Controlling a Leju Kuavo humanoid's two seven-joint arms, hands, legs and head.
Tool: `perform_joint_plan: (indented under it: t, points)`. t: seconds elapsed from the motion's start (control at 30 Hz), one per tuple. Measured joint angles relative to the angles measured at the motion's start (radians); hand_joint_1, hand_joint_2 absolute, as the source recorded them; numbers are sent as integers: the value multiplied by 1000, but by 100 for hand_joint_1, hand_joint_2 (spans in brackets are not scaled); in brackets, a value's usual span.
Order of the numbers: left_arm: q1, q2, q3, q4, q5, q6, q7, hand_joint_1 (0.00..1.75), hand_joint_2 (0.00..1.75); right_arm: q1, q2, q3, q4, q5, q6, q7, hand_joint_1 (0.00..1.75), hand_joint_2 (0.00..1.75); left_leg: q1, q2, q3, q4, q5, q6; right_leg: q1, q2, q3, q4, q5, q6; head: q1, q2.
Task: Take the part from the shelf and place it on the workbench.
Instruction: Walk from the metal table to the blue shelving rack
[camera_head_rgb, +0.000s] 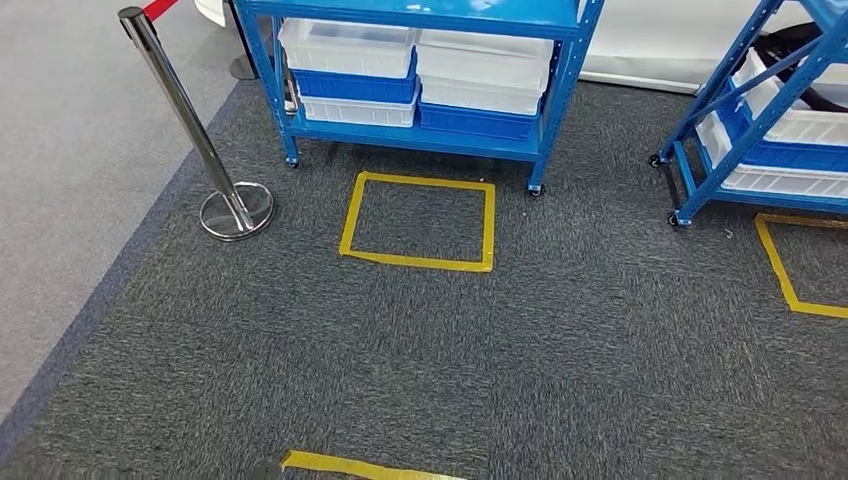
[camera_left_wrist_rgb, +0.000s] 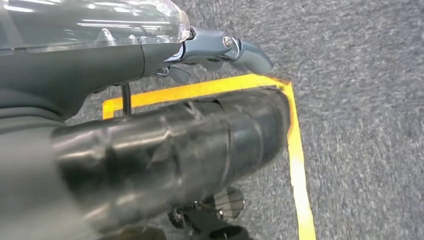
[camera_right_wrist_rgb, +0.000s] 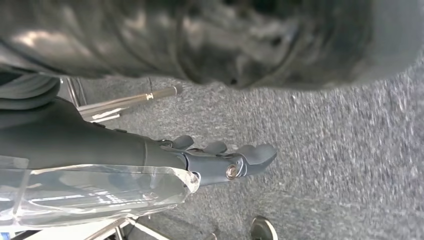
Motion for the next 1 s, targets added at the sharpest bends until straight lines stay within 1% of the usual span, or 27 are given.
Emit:
perform_joint_plan:
  t: [0.07, 0.1, 0.13, 0.2, 0.23, 0.27, 0.3, 0.33, 0.37, 0.4, 0.43, 0.47, 0.5, 0.57, 0.6, 0.63, 0.67, 0.7, 0.73, 0.77, 0.8, 0.83, 0.87, 0.9, 0.93, 0.97, 1.0]
  points:
    - [1, 0, 0, 0, 0, 0, -1, 0, 0, 1, 0, 2, 1, 2, 8, -1, 0, 0, 3, 0, 10, -8, 2, 13, -3, -1, -1, 13, 0, 11, 0, 0]
    - [1, 1, 0, 0, 0, 0, -1, 0, 0, 1, 0, 3, 1, 3, 10, -1, 0, 0, 4, 1, 17, -10, 2, 19, -5, -3, -10, 33, -12, 17, 0, 0]
    - [1, 1, 0, 0, 0, -1, -1, 0, 0, 1, 0, 4, 1, 4, 11, -1, 0, 0, 5, 1, 23, -12, 2, 23, -7, -4, -28, 71, -34, 22, 1, 0]
    - [1, 1, 0, 0, -1, -3, -1, 0, 0, 0, 0, 6, 2, 5, 11, 0, 0, 0, 5, 3, 28, -12, -3, 27, -10, -6, -92, 187, -87, 29, 1, 0]
    - [1, 1, 0, 0, -1, -4, -1, 0, 0, 1, 0, 6, 2, 6, 11, 2, 0, 0, 5, 4, 32, -12, -7, 27, -11, -6, -125, 238, -104, 31, 1, 0]
    - [2, 1, 0, 0, -1, -5, -1, 0, 0, 1, 0, 6, 3, 8, 11, 6, 0, 0, 6, 4, 39, -12, -13, 26, -13, -7, -145, 261, -101, 33, 1, 0]
    - [2, 1, 0, 0, -2, -6, -1, 0, 0, 3, 0, 6, 4, 10, 11, 10, 0, 0, 6, 4, 47, -12, -19, 24, -14, -8, -148, 249, -78, 33, 1, 0]
    - [3, 1, 0, 0, -2, -6, -1, 0, 0, 4, 0, 6, 4, 14, 10, 13, 0, 0, 7, 3, 58, -12, -26, 21, -16, -9, -133, 200, -37, 33, 1, 0]
    - [3, 1, 0, 0, -2, -7, -2, 0, 0, 6, 0, 7, 4, 17, 10, 16, 0, 0, 8, 3, 68, -13, -34, 17, -16, -11, -110, 137, 6, 31, 1, 0]
    - [2, 1, 0, 0, -2, -8, -2, 0, 0, 7, -1, 7, 5, 20, 10, 18, 0, 0, 9, 4, 77, -13, -42, 13, -14, -13, -93, 83, 27, 28, 1, 0]
    - [1, 1, 1, 0, -2, -8, -2, 0, 0, 7, -1, 8, 5, 22, 9, 21, 0, 0, 8, 5, 81, -14, -48, 7, -10, -16, -81, 45, 36, 21, 1, 0]
    - [0, 1, 1, 0, -2, -8, -2, 0, 0, 6, -1, 9, 6, 24, 8, 25, 0, 0, 7, 6, 87, -15, -53, 0, -6, -17, -76, 28, 32, 13, 1, 0]
    - [-1, 1, 1, 0, -2, -8, -2, 0, 0, 6, -1, 11, 6, 26, 8, 28, 0, 0, 6, 6, 94, -15, -54, -6, -3, -17, -75, 22, 23, 5, 1, 0]
    - [-2, 1, 1, 0, -4, -8, -3, 0, 0, 6, -1, 14, 6, 31, 7, 33, 0, 0, 6, 6, 103, -1, -55, -16, -4, -15, -55, 11, 24, -14, 1, 0]
    - [-3, 1, 1, 0, -5, -8, -3, 0, 0, 7, -1, 14, 6, 33, 7, 36, 0, 0, 7, 5, 91, 27, -57, -20, -5, -15, -43, 8, 20, -21, 0, 0]
    - [-3, 1, 1, 0, -7, -8, -3, 0, 0, 7, -1, 14, 6, 36, 6, 38, 0, 0, 8, 4, 65, 75, -66, -22, -6, -15, -32, 4, 16, -28, -1, 0]
    - [-4, 1, 1, 0, -8, -7, -4, 0, 0, 7, -1, 15, 6, 38, 6, 40, 0, 0, 9, 3, 26, 138, -84, -24, -5, -15, -23, 1, 10, -34, -1, 0]
    - [-4, 1, 0, 0, -9, -7, -4, 0, 0, 6, -1, 16, 6, 39, 6, 41, 0, 0, 9, 3, -19, 202, -110, -25, -3, -13, -17, 1, 4, -38, -2, 0]
    - [-2, 1, 0, 0, -10, -7, -4, 0, 0, 6, -1, 17, 6, 40, 6, 41, 0, 0, 9, 3, -59, 252, -137, -25, -2, -11, -9, 1, -4, -40, -2, 0]
    - [-1, 1, 1, 0, -10, -7, -4, 0, 0, 6, 0, 18, 6, 41, 6, 41, 0, 44, 8, 3, -88, 275, -151, -24, 1, -8, 1, 1, -12, -41, -2, 0]
    - [1, 1, 1, 0, -9, -7, -4, 0, 0, 6, 0, 18, 6, 41, 6, 41, 0, 87, 7, 3, -102, 266, -145, -21, 3, -5, 13, 1, -20, -42, -2, 0]
    - [2, 1, 1, 0, -9, -7, -4, 0, 0, 6, 0, 19, 6, 42, 7, 41, 0, 131, 5, 2, -102, 226, -115, -15, 6, -3, 27, 1, -30, -41, -2, 0]
    - [3, 1, 1, 0, -8, -7, -4, 0, 0, 7, 0, 20, 6, 42, 7, 41, 0, 175, 1, 2, -93, 166, -63, -6, 8, -2, 37, 0, -39, -41, -2, 0]
    - [3, 2, 1, 0, -8, -7, -4, 0, 0, 7, 1, 20, 7, 42, 7, 41, 0, 175, -4, 2, -84, 112, -17, 2, 10, -1, 48, 2, -48, -39, 0, 0]
    - [4, 4, 1, 0, -8, -6, -4, 0, 0, 6, 1, 21, 8, 42, 8, 41, 0, 175, -9, -1, -76, 70, 17, 9, 11, 0, 53, 4, -57, -35, 1, 0]
    - [4, 5, 1, 0, -7, -6, -4, 0, 0, 5, 2, 21, 8, 42, 8, 41, 0, 175, -13, -2, -72, 47, 37, 13, 11, 1, 55, 4, -64, -30, 1, 0]
    - [4, 6, 1, 0, -7, -6, -4, 0, 0, 3, 2, 22, 9, 42, 9, 41, 0, 175, -16, -5, -71, 41, 38, 15, 11, 2, 59, 4, -69, -25, 2, 0]
